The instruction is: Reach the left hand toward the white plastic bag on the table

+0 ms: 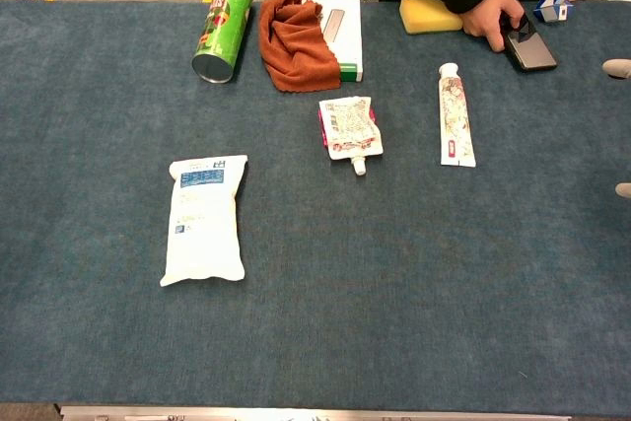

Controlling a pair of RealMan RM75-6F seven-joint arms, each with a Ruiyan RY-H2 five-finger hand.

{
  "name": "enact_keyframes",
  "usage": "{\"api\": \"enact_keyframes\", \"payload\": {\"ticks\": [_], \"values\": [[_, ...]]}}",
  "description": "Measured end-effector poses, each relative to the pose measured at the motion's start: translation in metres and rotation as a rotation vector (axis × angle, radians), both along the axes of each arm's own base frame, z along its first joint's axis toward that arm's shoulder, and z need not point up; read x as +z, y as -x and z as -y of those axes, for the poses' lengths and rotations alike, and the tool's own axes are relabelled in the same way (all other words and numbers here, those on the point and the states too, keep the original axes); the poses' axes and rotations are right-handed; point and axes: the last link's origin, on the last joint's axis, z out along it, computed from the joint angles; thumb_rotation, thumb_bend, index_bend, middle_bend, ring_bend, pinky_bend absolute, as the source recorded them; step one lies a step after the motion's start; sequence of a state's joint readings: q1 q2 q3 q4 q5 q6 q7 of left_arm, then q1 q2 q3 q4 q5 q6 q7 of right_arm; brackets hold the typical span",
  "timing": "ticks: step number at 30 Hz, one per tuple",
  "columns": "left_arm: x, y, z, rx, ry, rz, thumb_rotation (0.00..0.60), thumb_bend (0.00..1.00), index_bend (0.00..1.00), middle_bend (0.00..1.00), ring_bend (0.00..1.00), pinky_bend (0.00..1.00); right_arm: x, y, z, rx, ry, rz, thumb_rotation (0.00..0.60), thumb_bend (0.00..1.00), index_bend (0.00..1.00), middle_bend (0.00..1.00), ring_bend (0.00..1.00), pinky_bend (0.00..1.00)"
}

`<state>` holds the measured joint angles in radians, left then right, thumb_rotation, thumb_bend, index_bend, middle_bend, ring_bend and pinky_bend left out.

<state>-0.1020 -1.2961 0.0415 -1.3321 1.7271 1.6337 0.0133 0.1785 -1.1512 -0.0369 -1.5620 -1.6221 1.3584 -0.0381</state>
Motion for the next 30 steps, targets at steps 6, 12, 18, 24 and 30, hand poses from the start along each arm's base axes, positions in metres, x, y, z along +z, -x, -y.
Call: {"api": "enact_keyframes", "payload": {"ticks": [6, 12, 18, 24, 30], "values": [[-0.0016, 0.0037, -0.0019, 0.018, 0.011, -0.011, 0.6, 0.12, 0.56, 0.45, 0.45, 0.63, 0.0022, -0.0001, -0.0003, -0.001, 0.011, 0.002, 0.6, 0.0, 0.0, 0.15, 0.05, 0.06], [-0.0008, 0.0018, -0.0015, 0.012, 0.007, -0.013, 0.6, 0.12, 0.56, 0.45, 0.45, 0.63, 0.0009, 0.0008, -0.0002, -0.006, 0.0, -0.001, 0.6, 0.0, 0.0, 0.15, 0.05, 0.06], [-0.0028, 0.0016, -0.0022, 0.016, 0.02, 0.001, 0.6, 0.12, 0.56, 0.46, 0.45, 0.63, 0.0021, 0.0002, -0.0024, -0.008, 0.008, -0.008, 0.6, 0.0, 0.0, 0.15, 0.05, 0.06], [-0.0057, 0.0011, -0.0022, 0.011, 0.036, 0.002, 0.6, 0.12, 0.56, 0.46, 0.45, 0.63, 0.0037, -0.0028, -0.0062, -0.001, 0.02, -0.012, 0.6, 0.0, 0.0, 0.15, 0.05, 0.06], [-0.0051, -0.0004, -0.0019, 0.011, 0.032, 0.005, 0.6, 0.12, 0.56, 0.46, 0.45, 0.63, 0.0028, -0.0021, -0.0062, -0.006, 0.015, -0.016, 0.6, 0.0, 0.0, 0.16, 0.06, 0.06]]}}
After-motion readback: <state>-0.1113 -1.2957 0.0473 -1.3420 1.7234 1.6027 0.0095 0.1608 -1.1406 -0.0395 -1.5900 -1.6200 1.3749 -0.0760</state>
